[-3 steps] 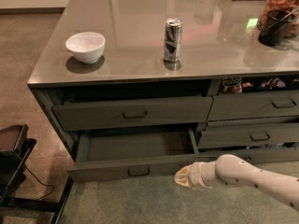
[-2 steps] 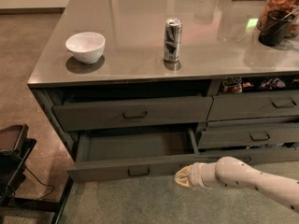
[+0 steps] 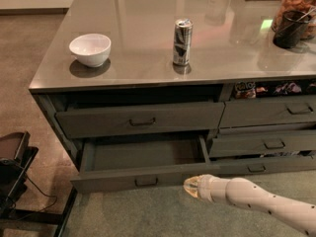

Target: Close middle drawer

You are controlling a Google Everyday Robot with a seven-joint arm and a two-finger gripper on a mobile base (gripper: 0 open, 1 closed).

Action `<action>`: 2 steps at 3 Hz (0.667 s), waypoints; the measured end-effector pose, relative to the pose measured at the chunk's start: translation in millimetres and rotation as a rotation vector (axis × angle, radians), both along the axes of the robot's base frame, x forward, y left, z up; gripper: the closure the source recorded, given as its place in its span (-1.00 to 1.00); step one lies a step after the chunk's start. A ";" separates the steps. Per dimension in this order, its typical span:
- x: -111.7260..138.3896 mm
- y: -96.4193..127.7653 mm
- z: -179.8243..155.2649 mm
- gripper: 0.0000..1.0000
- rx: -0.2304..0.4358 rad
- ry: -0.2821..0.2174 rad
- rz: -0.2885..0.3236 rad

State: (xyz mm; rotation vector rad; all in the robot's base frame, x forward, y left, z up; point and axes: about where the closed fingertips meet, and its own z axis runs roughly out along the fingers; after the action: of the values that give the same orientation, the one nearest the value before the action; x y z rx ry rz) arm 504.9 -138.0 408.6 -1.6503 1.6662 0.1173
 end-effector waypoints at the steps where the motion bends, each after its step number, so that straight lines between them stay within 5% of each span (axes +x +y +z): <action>1: 17.6 2.7 -4.5 1.00 0.006 -0.079 -0.010; 2: 35.7 4.0 -5.1 1.00 0.011 -0.139 -0.017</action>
Offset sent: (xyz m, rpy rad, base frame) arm 0.0578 0.0020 -0.0040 0.0141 -0.2138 -0.0298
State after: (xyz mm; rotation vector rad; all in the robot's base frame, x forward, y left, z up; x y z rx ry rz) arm 540.6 -134.0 403.4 -1.5988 1.5715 0.0036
